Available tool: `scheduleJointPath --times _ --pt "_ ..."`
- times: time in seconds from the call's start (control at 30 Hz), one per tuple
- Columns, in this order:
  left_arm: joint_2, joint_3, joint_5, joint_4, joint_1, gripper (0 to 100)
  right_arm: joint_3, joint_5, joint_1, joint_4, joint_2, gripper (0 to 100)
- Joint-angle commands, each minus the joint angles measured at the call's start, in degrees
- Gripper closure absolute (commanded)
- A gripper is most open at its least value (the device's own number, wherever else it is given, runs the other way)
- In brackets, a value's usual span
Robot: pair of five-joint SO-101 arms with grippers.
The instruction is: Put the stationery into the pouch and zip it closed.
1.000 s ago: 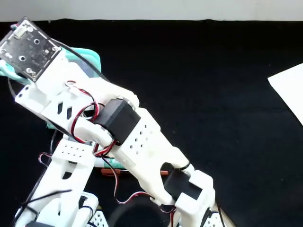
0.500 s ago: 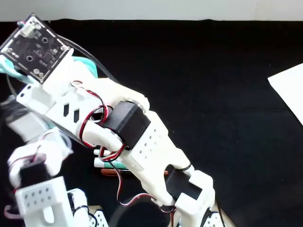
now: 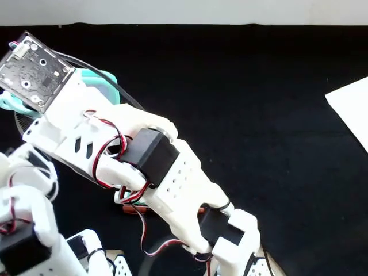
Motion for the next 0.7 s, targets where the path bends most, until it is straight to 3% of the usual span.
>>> scheduleJointPath --times 0.0,0.2,0.4,0.5,0.67 --pt "9.01 -9.54 -0.53 -0.09 -0.48 83 -2.51 0.35 -0.48 0.22 -0.66 99.2" --pt "30.55 -32.66 -0.53 0.53 -0.66 83 -2.51 -3.43 -1.27 0.22 -0.66 99.2" --pt "50.33 -58.15 -3.34 11.25 -0.75 83 -3.3 -3.52 -2.24 0.22 -0.75 99.2" --pt "56.22 -67.56 -3.43 17.05 -1.27 83 -8.57 -3.52 -3.03 0.22 -0.66 99.2" --pt "59.56 -74.15 -3.43 20.22 -1.01 83 -14.55 -3.6 -4.44 1.54 -0.48 99.2"
